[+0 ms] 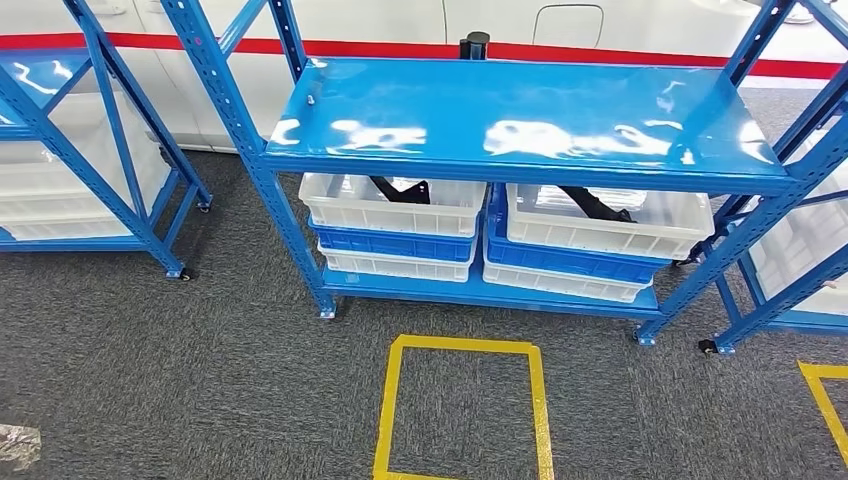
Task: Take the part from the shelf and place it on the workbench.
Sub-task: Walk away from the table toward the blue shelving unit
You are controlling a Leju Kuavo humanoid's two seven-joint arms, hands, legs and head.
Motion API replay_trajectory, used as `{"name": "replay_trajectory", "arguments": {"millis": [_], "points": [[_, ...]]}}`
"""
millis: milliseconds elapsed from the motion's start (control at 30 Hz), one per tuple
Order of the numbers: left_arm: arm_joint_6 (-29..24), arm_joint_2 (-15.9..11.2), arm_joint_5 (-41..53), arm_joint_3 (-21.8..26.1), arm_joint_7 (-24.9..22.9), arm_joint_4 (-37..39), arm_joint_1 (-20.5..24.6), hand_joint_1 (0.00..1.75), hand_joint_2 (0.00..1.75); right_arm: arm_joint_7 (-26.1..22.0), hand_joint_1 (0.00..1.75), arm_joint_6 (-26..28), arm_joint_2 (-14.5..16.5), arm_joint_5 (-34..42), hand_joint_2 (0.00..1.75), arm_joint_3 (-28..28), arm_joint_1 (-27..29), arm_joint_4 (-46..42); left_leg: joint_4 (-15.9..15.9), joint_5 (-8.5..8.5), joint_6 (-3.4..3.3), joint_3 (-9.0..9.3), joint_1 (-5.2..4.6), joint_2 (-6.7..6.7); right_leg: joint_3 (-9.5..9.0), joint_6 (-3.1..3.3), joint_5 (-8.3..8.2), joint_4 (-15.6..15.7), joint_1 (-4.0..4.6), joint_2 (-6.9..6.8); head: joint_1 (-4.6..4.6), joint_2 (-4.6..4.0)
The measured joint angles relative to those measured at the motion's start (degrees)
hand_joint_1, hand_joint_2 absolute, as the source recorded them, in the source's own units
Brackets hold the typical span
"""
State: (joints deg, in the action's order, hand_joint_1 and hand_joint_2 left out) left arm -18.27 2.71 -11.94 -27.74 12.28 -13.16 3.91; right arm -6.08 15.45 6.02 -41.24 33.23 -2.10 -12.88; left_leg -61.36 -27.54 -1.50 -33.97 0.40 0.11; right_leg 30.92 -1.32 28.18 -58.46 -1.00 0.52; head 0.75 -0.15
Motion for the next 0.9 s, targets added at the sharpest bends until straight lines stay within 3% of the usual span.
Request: {"name": "replay_trajectory", "arguments": {"millis": [67, 100, 167, 267, 400, 667, 900], "points": [[0.3, -0.1, -0.2, 0.0, 0.0, 0.0, 0.0, 0.0, 1.31, 0.1, 0.0, 0.3, 0.1, 0.2, 0.0, 0.0, -0.1, 0.0, 2.8, 0.59, -0.09, 1.21, -0.3, -0.18, 0.18, -0.1, 0.17, -0.1, 0.29, 0.04, -0.03, 0.0], [0.4, -0.1, -0.3, 0.0, 0.0, 0.0, 0.0, 0.0, 1.75, 0.2, 0.0, 0.4, 0.1, 0.3, 0.0, 0.0, -0.1, 0.0, 3.0, 0.6, 0.28, 1.22, -0.41, -0.14, 0.37, -0.08, 0.29, -0.1, 0.52, 0.02, -0.05, 0.0], [0.7, -0.1, -0.6, 0.0, -0.2, 0.0, 0.0, 0.0, 1.75, 0.4, 0.0, 0.6, 0.0, 0.5, 0.0, 0.1, -0.1, 0.1, 3.1, 0.7, 0.73, 1.22, -0.67, -0.16, 0.58, 0.04, 0.48, -0.2, 0.53, -0.06, -0.07, 0.0], [1.1, -0.1, -1.1, 0.0, -1.1, 0.0, 0.0, 0.0, 1.75, 0.9, 0.0, 1.0, 0.0, 0.4, 0.0, 0.1, -0.2, 0.2, 3.1, 0.65, 0.35, 1.22, -1.19, -0.2, 0.56, -0.19, 0.35, 0.1, 0.23, -0.1, -0.05, 0.0], [2.0, -0.1, -2.3, 0.2, -2.9, 0.0, -0.1, 0.0, 1.75, 1.4, 0.0, 1.0, 0.0, 0.4, 1.75, 0.1, -0.2, 0.3, 3.1, 0.68, -0.02, 1.16, -1.32, -0.2, 0.41, -0.53, 0.14, 0.5, 0.09, -0.1, -0.07, 0.0], [2.3, -0.1, -3.1, 0.8, -3.8, 0.0, -0.1, 0.0, 1.75, 1.4, 0.0, 2.0, -0.1, 1.2, 1.75, 0.0, 0.0, 0.3, 3.0, 0.66, -0.29, 1.15, -1.4, -0.2, -0.03, -0.76, 0.0, 0.6, 0.03, -0.1, -0.05, 0.0], [5.0, -0.4, -0.5, 5.8, -5.4, -0.9, -2.4, 0.0, 1.75, 2.1, 0.0, -0.8, -1.3, 8.5, 1.75, -4.9, 1.9, -0.3, 3.0, 0.65, -0.31, 1.19, -1.31, -0.21, 0.01, -0.86, 0.08, 0.6, 0.07, -0.1, -0.05, 0.0]]}}
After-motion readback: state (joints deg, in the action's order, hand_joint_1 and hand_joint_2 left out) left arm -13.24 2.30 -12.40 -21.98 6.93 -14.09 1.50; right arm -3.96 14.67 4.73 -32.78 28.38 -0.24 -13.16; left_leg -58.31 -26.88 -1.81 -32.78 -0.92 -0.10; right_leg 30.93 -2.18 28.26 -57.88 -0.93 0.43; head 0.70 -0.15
